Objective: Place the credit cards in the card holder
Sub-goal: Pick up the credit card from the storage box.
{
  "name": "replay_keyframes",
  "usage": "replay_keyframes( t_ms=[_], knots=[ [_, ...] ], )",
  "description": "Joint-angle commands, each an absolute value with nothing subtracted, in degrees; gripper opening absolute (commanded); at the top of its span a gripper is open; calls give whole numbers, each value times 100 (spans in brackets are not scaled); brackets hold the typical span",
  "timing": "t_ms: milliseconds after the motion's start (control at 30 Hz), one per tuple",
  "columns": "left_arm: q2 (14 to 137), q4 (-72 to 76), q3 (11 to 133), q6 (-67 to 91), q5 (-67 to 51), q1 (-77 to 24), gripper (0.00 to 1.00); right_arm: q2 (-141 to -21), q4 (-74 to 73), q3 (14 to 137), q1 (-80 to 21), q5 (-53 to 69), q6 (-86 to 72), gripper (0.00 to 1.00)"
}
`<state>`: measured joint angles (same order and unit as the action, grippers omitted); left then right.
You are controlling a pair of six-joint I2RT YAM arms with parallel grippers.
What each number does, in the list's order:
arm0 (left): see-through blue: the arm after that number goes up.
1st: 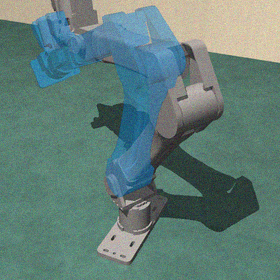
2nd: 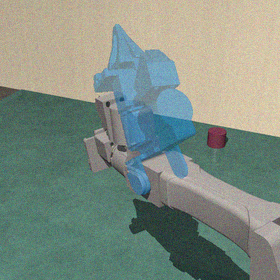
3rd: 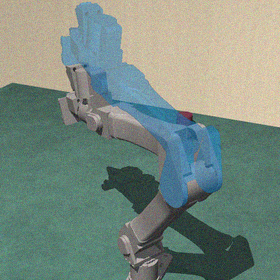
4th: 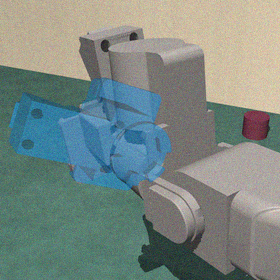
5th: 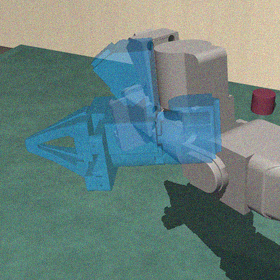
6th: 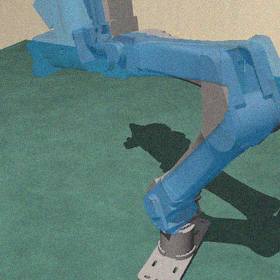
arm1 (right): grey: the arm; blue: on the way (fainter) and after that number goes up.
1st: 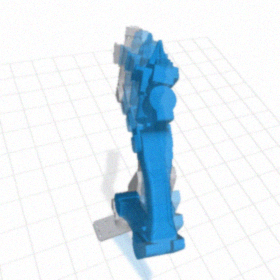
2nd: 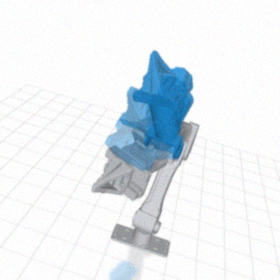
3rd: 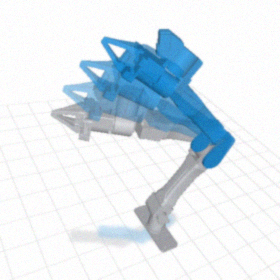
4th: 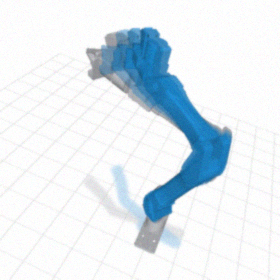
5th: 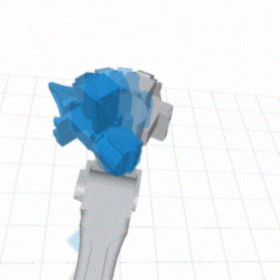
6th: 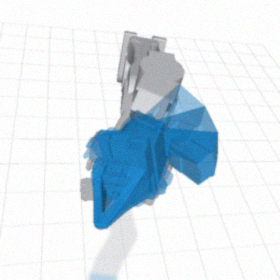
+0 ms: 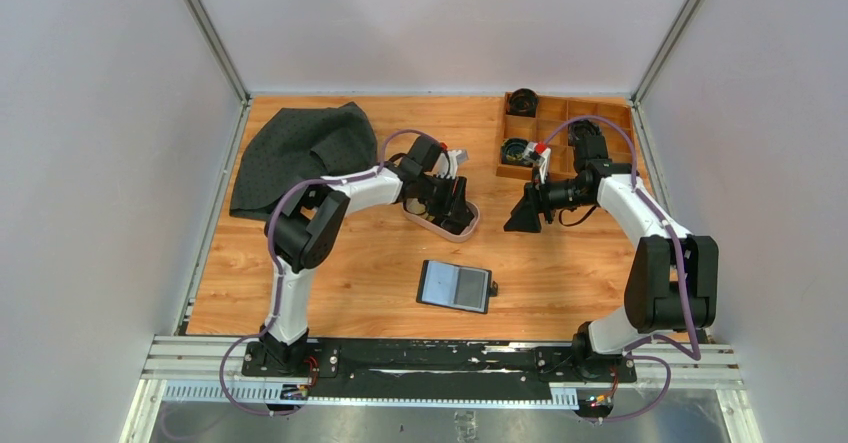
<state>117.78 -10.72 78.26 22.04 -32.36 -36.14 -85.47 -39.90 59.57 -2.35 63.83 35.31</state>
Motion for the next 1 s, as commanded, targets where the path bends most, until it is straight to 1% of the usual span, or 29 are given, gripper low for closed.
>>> replay_keyframes(
  t_ms=[0, 167, 533, 967],
  knots=[
    [11909, -1374, 8025, 2081, -3132, -3665, 47, -8543, -4008, 6091, -314, 6322, 3489, 69],
    [11913, -1384, 8092, 2161, -3187, -3665, 37, -8539, -4008, 6091, -302, 6315, 3499, 69],
    [11650, -1309, 8047, 2399, -3337, -3635, 37, -8494, -4008, 6099, -302, 6276, 3503, 69],
    [11521, -1470, 8073, 2314, -3330, -3570, 33, -8473, -4008, 6100, -307, 6251, 3507, 69]
  ],
)
